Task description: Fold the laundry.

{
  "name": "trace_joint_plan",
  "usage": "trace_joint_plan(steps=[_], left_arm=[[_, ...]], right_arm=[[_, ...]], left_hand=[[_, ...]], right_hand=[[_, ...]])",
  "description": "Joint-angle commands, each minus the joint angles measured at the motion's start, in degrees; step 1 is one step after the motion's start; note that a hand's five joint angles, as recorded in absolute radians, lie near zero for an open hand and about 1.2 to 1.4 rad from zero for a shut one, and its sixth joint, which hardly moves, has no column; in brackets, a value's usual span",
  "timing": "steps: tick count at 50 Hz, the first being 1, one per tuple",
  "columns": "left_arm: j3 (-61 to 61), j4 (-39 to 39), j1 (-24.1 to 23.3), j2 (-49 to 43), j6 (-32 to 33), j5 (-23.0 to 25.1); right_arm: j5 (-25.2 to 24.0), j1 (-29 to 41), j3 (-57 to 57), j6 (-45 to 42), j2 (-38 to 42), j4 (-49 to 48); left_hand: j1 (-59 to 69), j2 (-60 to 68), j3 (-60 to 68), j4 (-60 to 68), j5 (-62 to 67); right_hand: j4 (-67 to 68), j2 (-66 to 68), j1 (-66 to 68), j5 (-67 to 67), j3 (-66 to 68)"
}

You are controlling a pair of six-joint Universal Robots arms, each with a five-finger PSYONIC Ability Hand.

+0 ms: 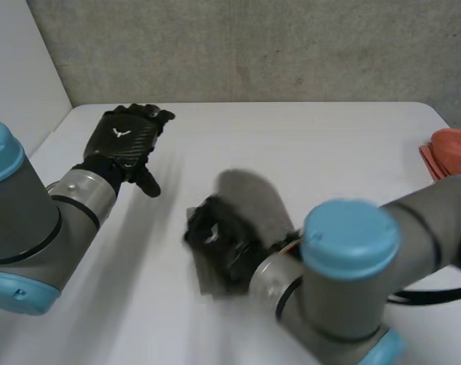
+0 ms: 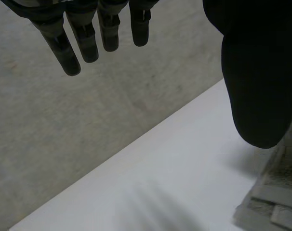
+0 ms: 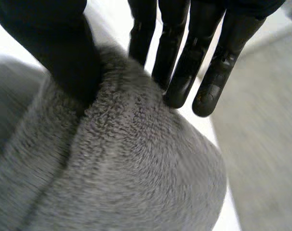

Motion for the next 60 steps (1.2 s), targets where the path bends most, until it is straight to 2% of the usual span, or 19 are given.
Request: trace_joint_plan(steps=[1,3,4,7,8,13,19,26,31,38,41,42,45,47,54,60], left_arm=[[0.3,-0.1,-0.8,-0.1,-0.1,-2.5],[0.4,-0.1,-1.8,-0.1,-0.1,-2.5],[1.0,-0.1,-3.3,-0.5,-0.1,-2.5],[1.9,-0.2,-5.8,-1.2,-0.1,-2.6],[2.4,-0.4,-7.5,-2.2,-0.1,-2.7],[3.4,-0.5,-12.9,-6.2,-0.7,-3.0],[4.8,-3.4,-14.9,-12.6,-1.5,-3.2],[8.4,-11.8,-14.9,-19.0,-0.9,-4.5],[9.7,-15.0,-14.0,-19.7,-0.8,-5.4],[11.0,-15.3,-13.7,-18.0,-0.9,-4.1],[11.2,-15.1,-13.4,-12.0,-1.1,-1.7],[11.5,-14.8,-13.0,-8.3,-1.2,0.5],[12.1,-14.7,-12.5,-5.1,-1.4,3.6],[12.9,-14.8,-11.6,-2.3,-1.5,7.7],[14.8,-17.2,-7.4,2.0,-1.7,20.0],[15.4,-19.9,-5.7,1.7,-2.9,21.2]], right_arm=[[-4.1,-2.6,3.3,9.0,-0.6,-0.6],[-3.7,-6.2,3.1,14.5,-2.3,-0.3],[-3.4,-9.9,2.9,20.6,-4.7,0.1],[-2.9,-14.7,2.5,29.6,-7.1,0.5],[-2.7,-17.1,2.1,35.0,-7.7,1.8],[-3.9,-18.9,-2.8,44.7,-3.6,9.1],[-2.9,-18.9,-9.2,41.1,4.6,16.7],[-1.6,-18.9,-11.3,34.5,10.1,18.3],[3.2,-18.8,-10.9,30.7,9.8,18.4],[4.7,-18.9,-6.5,30.2,3.9,15.0],[5.2,-18.9,-3.6,30.3,-0.2,11.2],[5.3,-18.9,-1.4,30.5,-3.0,9.0],[5.4,-18.6,2.2,30.5,-6.9,6.1],[5.4,-18.1,5.4,30.8,-10.2,4.4],[5.3,-11.9,14.5,31.2,-12.6,0.3],[5.7,-8.5,19.2,30.8,-10.4,-9.0]], left_hand=[[-0.7,-1.5,-1.9,-1.5,-2.5],[-0.7,-1.5,-1.9,-1.5,-2.5],[-0.7,-1.5,-1.9,-1.5,-2.5],[-0.7,-1.5,-1.9,-1.5,-2.5],[-0.7,-1.5,-1.9,-1.5,-2.5],[-0.6,-1.4,-1.8,-1.4,-2.5],[-0.5,-1.3,-1.7,-1.3,-2.3],[-0.5,-1.3,-1.7,-1.3,-2.3],[0.1,-0.8,-1.2,-0.8,-1.8],[-0.6,-1.4,-1.8,-1.4,-2.5],[-0.6,-1.4,-1.8,-1.4,-2.5],[-0.3,-1.1,-1.5,-1.1,-2.1],[-0.1,-0.9,-1.3,-0.9,-2.0],[-0.1,-0.9,-1.3,-0.9,-2.0],[0.1,-0.8,-1.2,-0.8,-1.8],[0.1,-0.8,-1.2,-0.8,-1.8]], right_hand=[[-36.5,-34.4,-24.1,-35.8,-36.1],[-36.5,-34.4,-24.1,-35.8,-36.1],[-36.5,-34.4,-24.1,-35.8,-36.1],[-36.5,-34.4,-24.1,-35.8,-36.1],[-36.5,-34.4,-24.1,-35.8,-36.1],[-36.5,-34.4,-24.1,-35.8,-36.1],[-36.5,-34.4,-24.1,-35.8,-36.1],[-36.5,-34.4,-24.1,-35.8,-36.1],[-36.5,-34.4,-24.1,-35.8,-36.1],[-36.5,-34.4,-24.1,-35.8,-36.1],[-36.5,-34.4,-24.1,-35.8,-36.1],[-36.5,-34.4,-24.1,-35.8,-36.1],[-36.5,-34.4,-24.1,-35.8,-36.1],[-36.5,-34.4,-24.1,-35.8,-36.1],[-36.5,-34.4,-24.1,-35.8,-36.1],[-36.5,-34.4,-24.1,-35.8,-36.1]])
